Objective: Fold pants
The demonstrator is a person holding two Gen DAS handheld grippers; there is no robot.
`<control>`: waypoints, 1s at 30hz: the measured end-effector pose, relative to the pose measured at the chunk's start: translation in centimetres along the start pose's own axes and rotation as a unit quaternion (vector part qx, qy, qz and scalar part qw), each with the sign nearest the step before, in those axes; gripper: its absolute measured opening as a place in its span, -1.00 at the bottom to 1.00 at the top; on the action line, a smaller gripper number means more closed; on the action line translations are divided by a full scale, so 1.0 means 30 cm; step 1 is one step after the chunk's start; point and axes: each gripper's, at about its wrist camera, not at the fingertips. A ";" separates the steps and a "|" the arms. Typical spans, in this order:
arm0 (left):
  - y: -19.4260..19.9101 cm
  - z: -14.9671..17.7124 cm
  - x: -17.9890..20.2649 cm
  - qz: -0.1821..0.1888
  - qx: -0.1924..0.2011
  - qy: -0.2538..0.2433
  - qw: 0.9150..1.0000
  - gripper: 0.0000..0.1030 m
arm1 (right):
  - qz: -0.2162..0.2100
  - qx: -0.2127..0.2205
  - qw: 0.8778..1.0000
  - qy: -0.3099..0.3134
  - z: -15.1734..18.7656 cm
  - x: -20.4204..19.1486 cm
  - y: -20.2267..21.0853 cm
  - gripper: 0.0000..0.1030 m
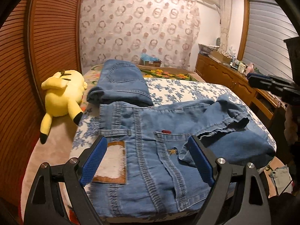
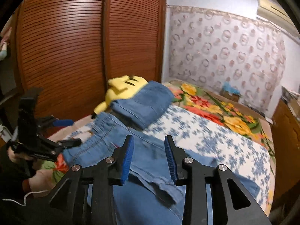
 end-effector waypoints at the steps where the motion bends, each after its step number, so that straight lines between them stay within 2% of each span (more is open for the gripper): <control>1: -0.009 0.000 0.008 0.002 -0.003 -0.002 1.000 0.71 | 0.005 -0.004 1.000 -0.004 0.006 0.004 -0.001 -0.30; 5: -0.043 0.002 0.045 0.012 -0.014 -0.014 1.000 0.71 | 0.022 -0.021 0.999 -0.022 0.032 0.003 0.016 -0.16; 15: -0.120 0.002 0.128 0.034 -0.038 -0.040 0.998 0.71 | 0.027 -0.057 0.996 -0.061 0.106 0.005 -0.006 -0.14; 30: -0.193 0.002 0.214 0.057 -0.062 -0.076 0.994 0.72 | 0.021 -0.085 0.994 -0.064 0.108 0.004 -0.043 -0.17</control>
Point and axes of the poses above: each gripper's, at about its wrist camera, not at the fingertips, and y roughly against the way its jaws point, x to its right, z to its underside
